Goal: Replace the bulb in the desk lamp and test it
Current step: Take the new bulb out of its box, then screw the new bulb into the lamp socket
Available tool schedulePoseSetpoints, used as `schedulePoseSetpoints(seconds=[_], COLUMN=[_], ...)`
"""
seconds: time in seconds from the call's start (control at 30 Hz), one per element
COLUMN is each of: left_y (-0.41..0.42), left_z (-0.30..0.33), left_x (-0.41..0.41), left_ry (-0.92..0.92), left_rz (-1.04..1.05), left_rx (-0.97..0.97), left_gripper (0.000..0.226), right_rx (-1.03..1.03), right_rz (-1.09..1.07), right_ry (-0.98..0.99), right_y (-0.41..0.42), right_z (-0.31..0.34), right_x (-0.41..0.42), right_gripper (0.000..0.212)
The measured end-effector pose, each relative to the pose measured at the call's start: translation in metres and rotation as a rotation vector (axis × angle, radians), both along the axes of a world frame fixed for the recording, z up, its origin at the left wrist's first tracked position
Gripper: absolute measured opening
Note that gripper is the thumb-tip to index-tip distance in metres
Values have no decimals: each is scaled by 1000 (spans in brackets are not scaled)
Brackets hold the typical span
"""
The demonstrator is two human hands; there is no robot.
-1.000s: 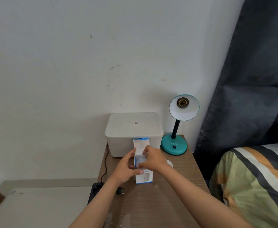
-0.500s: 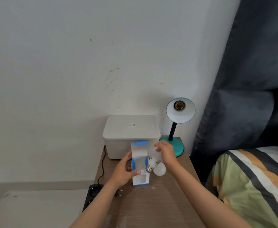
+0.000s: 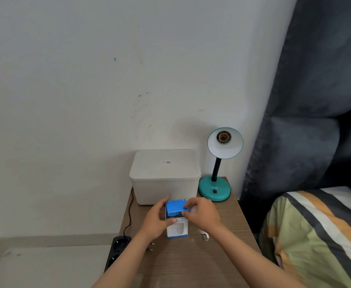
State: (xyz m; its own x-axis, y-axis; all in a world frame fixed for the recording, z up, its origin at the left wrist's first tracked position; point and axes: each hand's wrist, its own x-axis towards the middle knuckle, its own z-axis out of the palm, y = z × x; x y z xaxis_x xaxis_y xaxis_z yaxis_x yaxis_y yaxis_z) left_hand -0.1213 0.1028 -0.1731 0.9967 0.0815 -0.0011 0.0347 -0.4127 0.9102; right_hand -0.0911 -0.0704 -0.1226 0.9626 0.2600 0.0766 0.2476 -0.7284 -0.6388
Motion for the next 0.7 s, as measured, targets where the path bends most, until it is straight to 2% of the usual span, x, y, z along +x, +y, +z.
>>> schedulePoseSetpoints(seconds=[0.17,0.47,0.57,0.63,0.7], left_y=[1,1,0,0,1], left_z=[-7,-7,-4,2,11], left_x=[-2,-4,-6,-8,-8], left_ry=[-24,-21,-7,-9,-5], left_rz=[-28,-32,-35,-37,-32], left_rx=[43,13,40,120,184], left_gripper=[68,72,77,85,95], right_rx=[-66,-59,109,319,595], right_rz=[-2,24,-28,-113,-187], right_ry=[-27,-2,81,192,397], right_y=[2,-1,-4,-9,-22], right_z=[-2,-6,-3,5,11], right_x=[-5,-7,-7,-5,-2], right_gripper=[20,25,19,11,8])
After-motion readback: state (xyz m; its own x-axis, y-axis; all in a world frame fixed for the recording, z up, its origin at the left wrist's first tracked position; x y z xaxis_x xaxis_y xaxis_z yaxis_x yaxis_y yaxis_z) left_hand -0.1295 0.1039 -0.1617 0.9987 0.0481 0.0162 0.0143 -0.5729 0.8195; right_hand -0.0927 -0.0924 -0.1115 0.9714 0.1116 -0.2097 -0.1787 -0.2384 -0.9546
